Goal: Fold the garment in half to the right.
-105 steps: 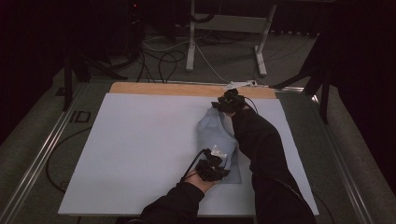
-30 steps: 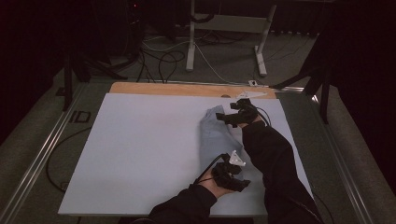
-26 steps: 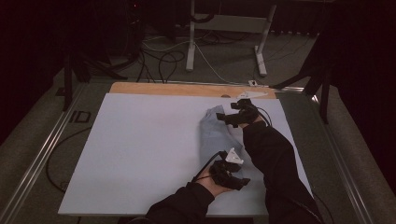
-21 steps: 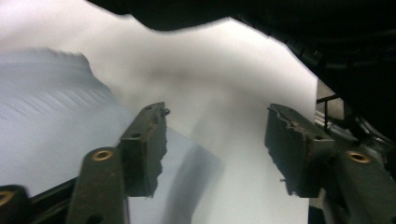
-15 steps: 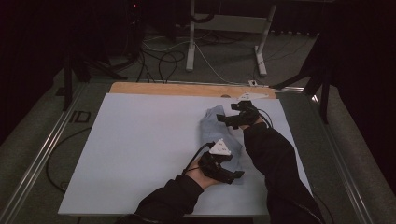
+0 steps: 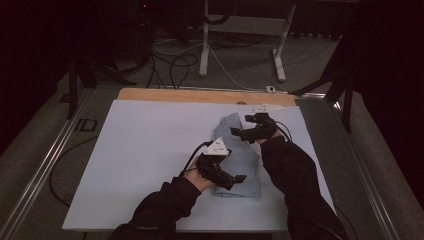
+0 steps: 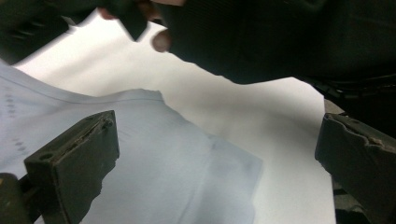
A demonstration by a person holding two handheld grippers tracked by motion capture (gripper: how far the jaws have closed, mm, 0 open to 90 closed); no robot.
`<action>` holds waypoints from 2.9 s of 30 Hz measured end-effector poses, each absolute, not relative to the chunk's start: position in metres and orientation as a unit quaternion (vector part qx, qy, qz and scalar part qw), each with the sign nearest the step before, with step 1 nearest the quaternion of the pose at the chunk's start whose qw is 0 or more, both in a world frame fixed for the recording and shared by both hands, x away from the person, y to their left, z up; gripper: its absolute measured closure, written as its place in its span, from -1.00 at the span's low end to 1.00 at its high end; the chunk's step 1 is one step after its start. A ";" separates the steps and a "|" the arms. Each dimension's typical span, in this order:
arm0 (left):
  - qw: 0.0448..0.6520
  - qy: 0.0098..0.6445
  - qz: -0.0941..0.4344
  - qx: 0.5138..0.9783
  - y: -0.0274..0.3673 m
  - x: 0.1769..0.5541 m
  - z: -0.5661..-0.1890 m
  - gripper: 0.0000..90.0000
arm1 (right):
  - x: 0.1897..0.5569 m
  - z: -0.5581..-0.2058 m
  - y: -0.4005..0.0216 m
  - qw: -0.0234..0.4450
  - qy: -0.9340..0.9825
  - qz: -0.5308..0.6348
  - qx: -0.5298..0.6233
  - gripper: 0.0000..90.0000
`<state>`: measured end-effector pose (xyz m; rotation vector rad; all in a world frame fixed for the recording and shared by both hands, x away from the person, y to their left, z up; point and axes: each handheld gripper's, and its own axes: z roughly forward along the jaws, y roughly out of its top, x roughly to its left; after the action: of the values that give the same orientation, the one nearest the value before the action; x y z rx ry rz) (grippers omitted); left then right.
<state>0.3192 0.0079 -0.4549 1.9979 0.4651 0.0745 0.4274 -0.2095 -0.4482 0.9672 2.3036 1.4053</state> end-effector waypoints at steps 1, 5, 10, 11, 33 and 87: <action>0.523 0.193 0.030 0.830 0.011 0.320 -0.454 -0.99 | 0.426 -0.448 -0.209 0.135 0.794 0.488 0.337 -0.77; 0.526 0.195 0.034 0.827 0.026 0.326 -0.453 -1.00 | 0.418 -0.447 -0.209 0.132 0.795 0.491 0.331 -0.77; 0.529 0.198 0.046 0.824 0.042 0.331 -0.451 -1.00 | 0.410 -0.448 -0.208 0.133 0.798 0.490 0.325 -0.77; 0.528 0.202 0.047 0.824 0.045 0.332 -0.450 -1.00 | 0.408 -0.448 -0.209 0.133 0.798 0.491 0.324 -0.77; 0.526 0.234 0.107 0.811 0.122 0.325 -0.447 -1.00 | 0.369 -0.451 -0.227 0.155 0.794 0.495 0.318 -0.74; 0.459 0.342 0.148 0.806 0.270 0.251 -0.521 -1.00 | 0.281 -0.524 -0.298 0.160 0.788 0.461 0.375 -0.76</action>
<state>0.2512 0.2697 -0.5210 1.9849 0.8426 0.3653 0.2814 -0.2979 -0.5236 1.0729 2.2512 1.3183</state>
